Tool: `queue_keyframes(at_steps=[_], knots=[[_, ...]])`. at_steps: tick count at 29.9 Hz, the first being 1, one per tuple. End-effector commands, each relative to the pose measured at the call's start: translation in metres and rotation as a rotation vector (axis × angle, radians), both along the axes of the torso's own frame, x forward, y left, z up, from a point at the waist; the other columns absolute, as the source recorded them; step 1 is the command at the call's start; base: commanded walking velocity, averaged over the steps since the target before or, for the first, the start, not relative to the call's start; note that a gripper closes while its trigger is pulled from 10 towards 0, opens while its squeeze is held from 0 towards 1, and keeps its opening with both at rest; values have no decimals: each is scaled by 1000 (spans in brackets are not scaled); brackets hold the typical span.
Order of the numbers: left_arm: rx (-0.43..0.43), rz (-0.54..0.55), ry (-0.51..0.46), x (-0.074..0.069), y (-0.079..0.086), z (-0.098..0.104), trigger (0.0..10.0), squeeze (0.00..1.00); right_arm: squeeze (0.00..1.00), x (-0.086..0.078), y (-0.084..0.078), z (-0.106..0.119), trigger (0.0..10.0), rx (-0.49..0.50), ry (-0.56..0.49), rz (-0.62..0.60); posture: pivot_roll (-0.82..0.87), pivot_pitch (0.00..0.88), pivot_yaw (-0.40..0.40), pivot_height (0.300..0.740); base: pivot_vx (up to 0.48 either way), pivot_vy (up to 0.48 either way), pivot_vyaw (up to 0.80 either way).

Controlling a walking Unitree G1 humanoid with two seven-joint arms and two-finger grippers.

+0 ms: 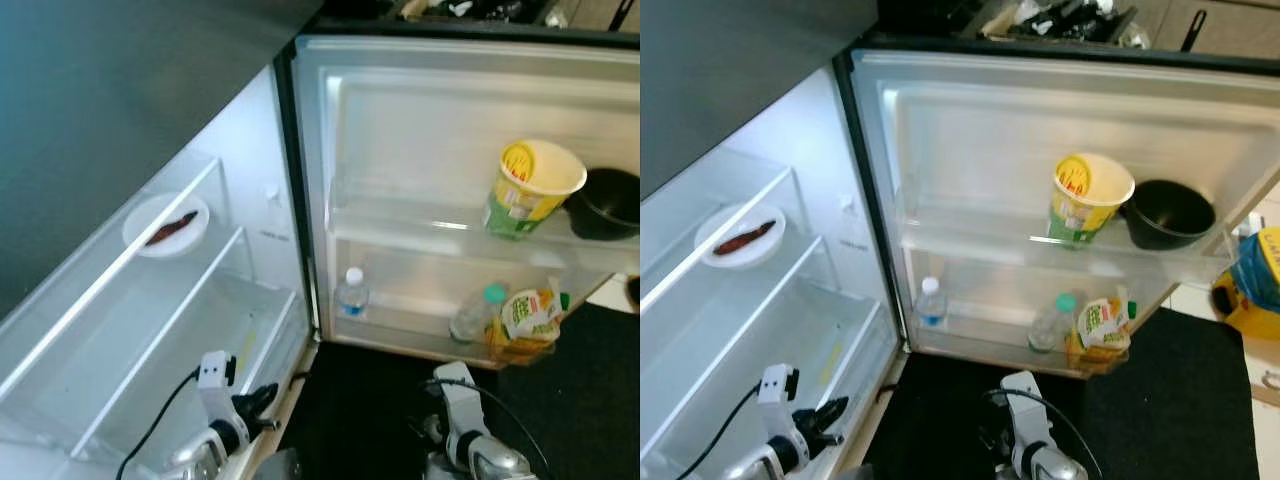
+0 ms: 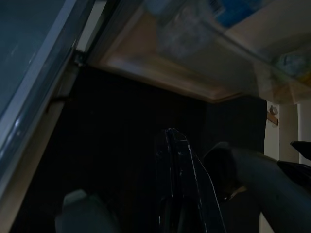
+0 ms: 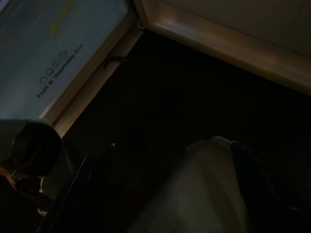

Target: Restocking fridge

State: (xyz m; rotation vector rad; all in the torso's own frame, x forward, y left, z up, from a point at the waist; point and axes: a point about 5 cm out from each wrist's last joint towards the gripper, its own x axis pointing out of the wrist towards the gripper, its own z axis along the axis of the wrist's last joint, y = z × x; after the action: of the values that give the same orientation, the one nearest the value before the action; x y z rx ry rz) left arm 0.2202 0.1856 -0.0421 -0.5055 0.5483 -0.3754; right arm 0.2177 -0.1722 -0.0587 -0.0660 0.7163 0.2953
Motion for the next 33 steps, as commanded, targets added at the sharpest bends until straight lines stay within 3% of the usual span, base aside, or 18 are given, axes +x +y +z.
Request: queue_keyframes(at_steps=[1, 4, 8, 14, 18, 33], knots=[[18, 3, 28, -9, 7, -5, 10000, 0, 0, -14, -3, -7, 10000, 33, 33, -27, -22, 104, 22, 624, 0, 0, 0], [21, -9, 38, -11, 6, -7, 10000, 0, 0, -17, -4, -9, 10000, 74, 49, -44, -21, 101, 22, 639, 0, 0, 0], [32, -3, 59, -15, 7, -10, 10000, 0, 0, -21, -7, -12, 10000, 43, 68, -49, -22, 98, 21, 659, 0, 0, 0], [69, -15, 96, -19, 7, -14, 10000, 0, 0, -25, -8, -15, 10000, -8, 107, -55, -23, 96, 20, 659, -180, 0, 0], [51, 41, 83, -16, 11, -12, 10000, 0, 0, -25, -8, -15, 10000, -2, 104, -57, -21, 97, 21, 659, -226, 0, 0], [74, 0, 99, -18, 8, -14, 10000, 0, 0, -26, -8, -16, 10000, 3, 105, -68, -23, 102, 24, 659, -32, 0, 0]])
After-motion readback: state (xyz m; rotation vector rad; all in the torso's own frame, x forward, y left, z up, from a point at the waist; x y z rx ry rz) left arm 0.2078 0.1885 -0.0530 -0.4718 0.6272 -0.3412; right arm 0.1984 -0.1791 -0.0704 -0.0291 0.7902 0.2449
